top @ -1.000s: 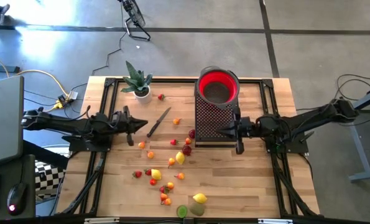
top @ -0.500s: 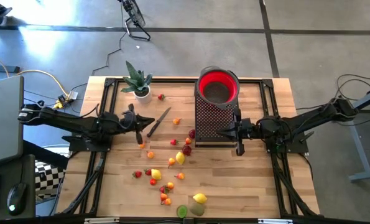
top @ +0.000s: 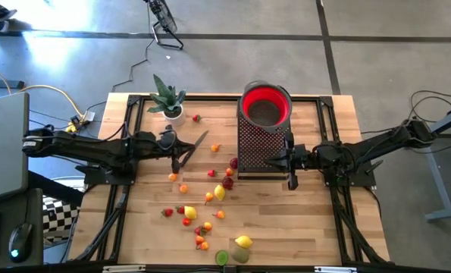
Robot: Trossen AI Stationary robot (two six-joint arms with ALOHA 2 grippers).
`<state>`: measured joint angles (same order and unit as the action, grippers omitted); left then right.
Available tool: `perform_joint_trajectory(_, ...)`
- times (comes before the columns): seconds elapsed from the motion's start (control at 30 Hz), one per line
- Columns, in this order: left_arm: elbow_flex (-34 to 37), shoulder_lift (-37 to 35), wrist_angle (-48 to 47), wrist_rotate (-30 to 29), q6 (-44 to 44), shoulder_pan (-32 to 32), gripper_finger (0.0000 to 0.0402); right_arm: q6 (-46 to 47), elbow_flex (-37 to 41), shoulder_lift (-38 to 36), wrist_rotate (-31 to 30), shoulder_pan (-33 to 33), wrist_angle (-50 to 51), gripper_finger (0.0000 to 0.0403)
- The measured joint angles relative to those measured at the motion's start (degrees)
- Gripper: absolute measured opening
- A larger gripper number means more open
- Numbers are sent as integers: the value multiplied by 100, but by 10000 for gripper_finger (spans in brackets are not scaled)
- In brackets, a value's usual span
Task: Pick & Place Fruit
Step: Adjust the shelf
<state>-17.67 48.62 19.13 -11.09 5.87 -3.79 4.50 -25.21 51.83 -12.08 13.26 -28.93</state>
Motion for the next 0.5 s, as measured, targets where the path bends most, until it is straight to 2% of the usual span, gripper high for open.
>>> perform_joint_trajectory(0.5, -2, -24, -29, 3, 131, 4, 6, 19, 0, 0, 17, 0, 1, 2)
